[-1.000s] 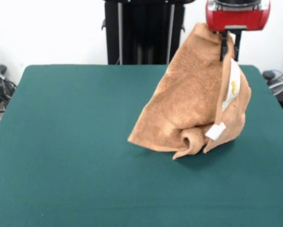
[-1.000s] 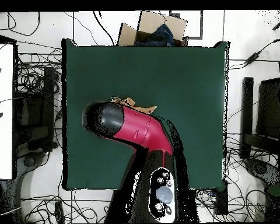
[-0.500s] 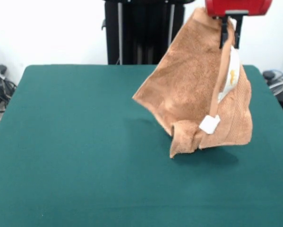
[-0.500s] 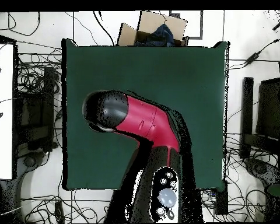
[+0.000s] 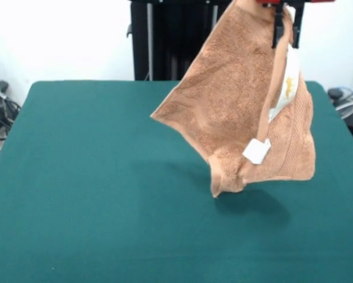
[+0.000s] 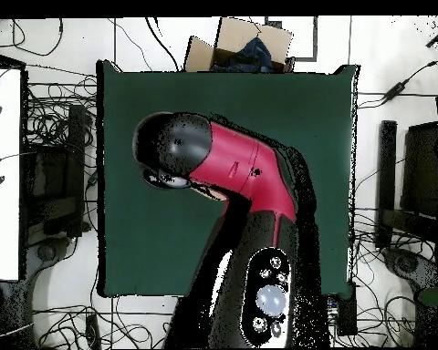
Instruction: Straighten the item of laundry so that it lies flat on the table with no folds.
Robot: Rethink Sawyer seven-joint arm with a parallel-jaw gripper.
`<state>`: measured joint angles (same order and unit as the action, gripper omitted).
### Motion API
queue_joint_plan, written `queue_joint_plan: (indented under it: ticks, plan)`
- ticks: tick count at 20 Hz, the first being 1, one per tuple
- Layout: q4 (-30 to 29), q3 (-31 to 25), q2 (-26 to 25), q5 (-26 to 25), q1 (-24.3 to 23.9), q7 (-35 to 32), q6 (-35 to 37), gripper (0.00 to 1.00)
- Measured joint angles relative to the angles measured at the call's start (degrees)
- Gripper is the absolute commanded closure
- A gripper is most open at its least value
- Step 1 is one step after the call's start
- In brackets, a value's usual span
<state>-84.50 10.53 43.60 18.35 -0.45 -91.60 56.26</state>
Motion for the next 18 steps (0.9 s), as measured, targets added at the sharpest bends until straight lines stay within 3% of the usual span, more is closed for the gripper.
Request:
queue_joint_plan:
  ticks: [18]
  plan:
    - [17.75,0.79,-7.71,-2.32,-3.38,0.0,6.69,1.0]
